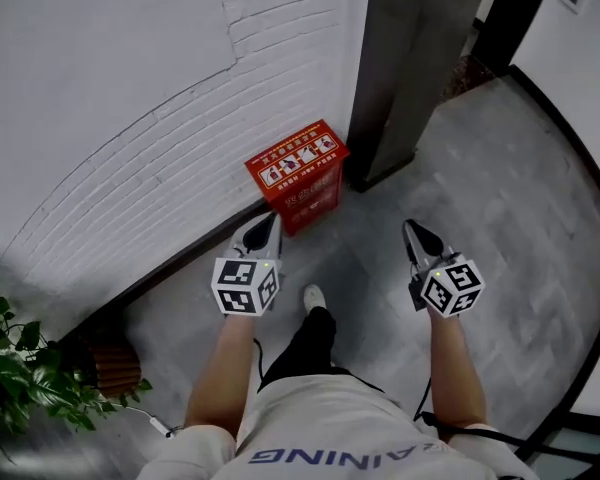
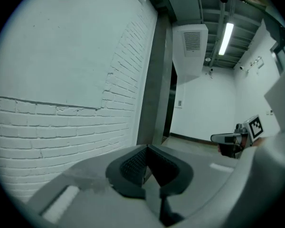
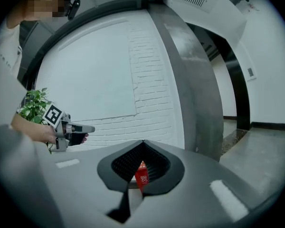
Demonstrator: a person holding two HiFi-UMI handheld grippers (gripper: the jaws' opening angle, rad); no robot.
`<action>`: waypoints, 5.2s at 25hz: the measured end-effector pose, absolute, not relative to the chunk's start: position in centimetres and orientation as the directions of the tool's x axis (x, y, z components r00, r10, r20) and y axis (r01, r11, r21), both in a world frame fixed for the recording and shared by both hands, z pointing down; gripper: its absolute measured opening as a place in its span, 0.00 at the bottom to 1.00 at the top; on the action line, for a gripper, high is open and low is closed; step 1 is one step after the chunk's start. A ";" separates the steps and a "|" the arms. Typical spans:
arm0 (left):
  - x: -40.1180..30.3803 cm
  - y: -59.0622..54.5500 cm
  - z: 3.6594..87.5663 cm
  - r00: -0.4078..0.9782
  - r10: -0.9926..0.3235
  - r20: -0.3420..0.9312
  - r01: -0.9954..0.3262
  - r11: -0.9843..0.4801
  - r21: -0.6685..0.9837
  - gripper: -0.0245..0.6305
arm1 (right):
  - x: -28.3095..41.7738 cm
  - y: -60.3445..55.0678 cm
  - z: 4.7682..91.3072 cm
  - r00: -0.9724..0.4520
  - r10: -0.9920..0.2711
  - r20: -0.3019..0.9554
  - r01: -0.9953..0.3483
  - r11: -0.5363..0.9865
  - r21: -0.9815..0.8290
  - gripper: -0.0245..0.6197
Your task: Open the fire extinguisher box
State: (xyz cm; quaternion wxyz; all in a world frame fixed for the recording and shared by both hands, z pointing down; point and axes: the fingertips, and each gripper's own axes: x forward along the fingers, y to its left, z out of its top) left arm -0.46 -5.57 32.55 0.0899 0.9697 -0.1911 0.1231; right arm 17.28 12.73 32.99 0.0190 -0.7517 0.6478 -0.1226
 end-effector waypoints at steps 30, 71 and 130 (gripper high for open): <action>15.2 -29.0 43.6 0.686 -0.602 0.409 -0.713 -0.668 0.214 0.04 | 37.4 -20.3 44.9 -0.354 -0.853 0.384 -0.931 0.283 -0.229 0.05; 16.1 -24.7 66.5 0.612 -0.596 0.519 -0.779 -0.565 0.271 0.04 | 40.3 -21.8 70.3 -0.376 -0.761 0.529 -0.925 0.344 -0.163 0.24; 14.0 -30.3 57.7 0.589 -0.690 0.421 -0.802 -0.562 0.200 0.04 | 36.2 -28.7 56.6 -0.437 -0.847 0.304 -0.897 0.384 -0.220 0.05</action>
